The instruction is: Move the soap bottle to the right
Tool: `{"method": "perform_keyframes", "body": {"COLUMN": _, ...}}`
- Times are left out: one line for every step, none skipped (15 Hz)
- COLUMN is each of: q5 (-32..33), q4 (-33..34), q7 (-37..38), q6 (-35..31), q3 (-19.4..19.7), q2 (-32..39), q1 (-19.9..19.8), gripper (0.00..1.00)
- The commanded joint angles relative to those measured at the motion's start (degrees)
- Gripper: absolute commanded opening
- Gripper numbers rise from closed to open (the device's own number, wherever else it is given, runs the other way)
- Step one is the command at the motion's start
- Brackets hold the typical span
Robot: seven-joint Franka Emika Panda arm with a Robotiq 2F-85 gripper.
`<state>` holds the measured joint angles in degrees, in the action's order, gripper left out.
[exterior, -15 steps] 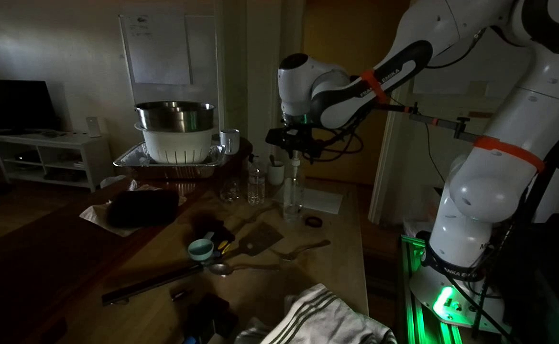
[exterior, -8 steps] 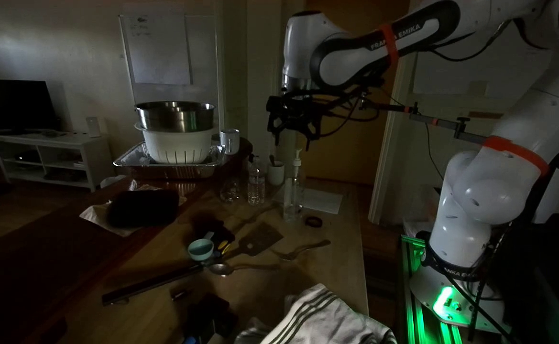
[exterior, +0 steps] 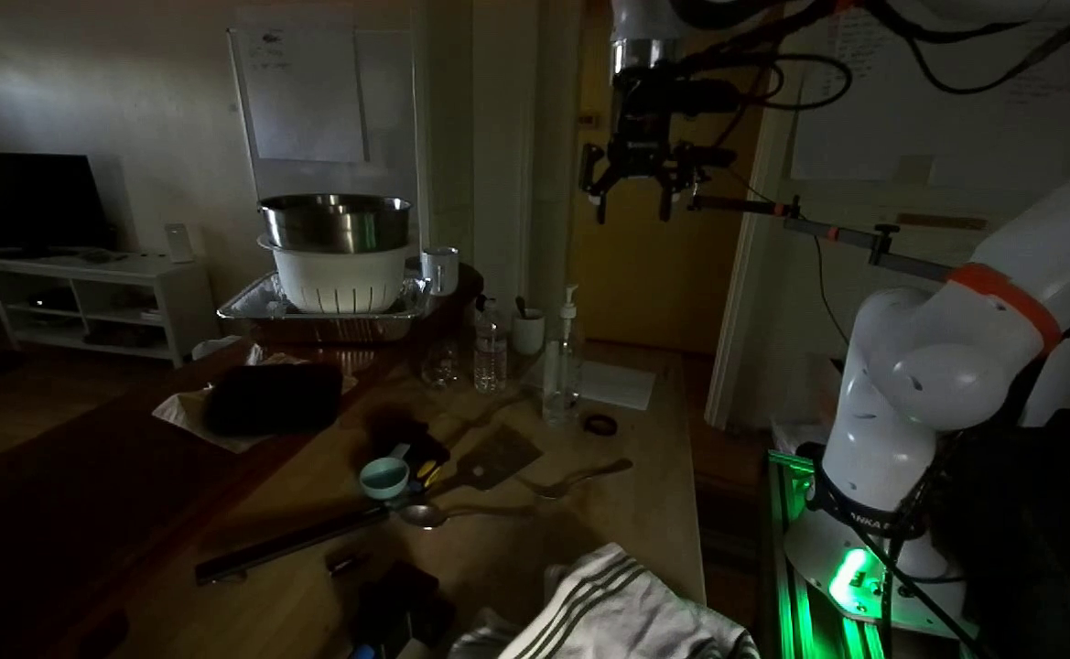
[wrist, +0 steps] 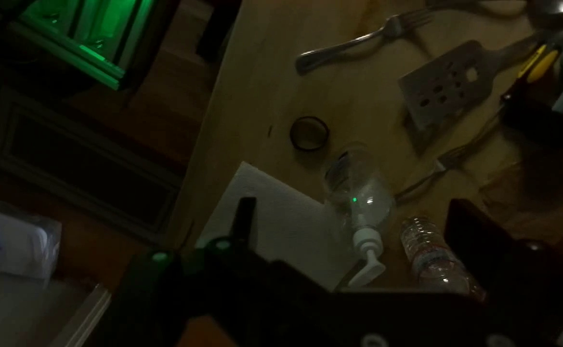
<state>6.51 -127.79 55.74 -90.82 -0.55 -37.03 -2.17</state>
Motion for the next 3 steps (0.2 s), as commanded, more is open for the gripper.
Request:
{"method": "perform_keyframes", "body": {"q5": -0.34, "q4": 1.04, "q7": -4.14, "q6": 1.92, "q3": -1.02, "q2": -0.9, "q1": -3.0, "gripper": 1.0}}
{"method": "perform_keyframes", "body": {"q5": -0.02, "q4": 1.61, "q7": -6.0, "q6": 2.86, "q3": -0.58, "q2": -1.55, "q1": -3.46, "gripper": 1.0}}
{"method": "perform_keyframes", "body": {"q5": 0.14, "q4": 1.73, "q7": -6.83, "q6": 3.09, "q3": -0.41, "q2": -1.91, "q1": -3.63, "gripper": 1.0}}
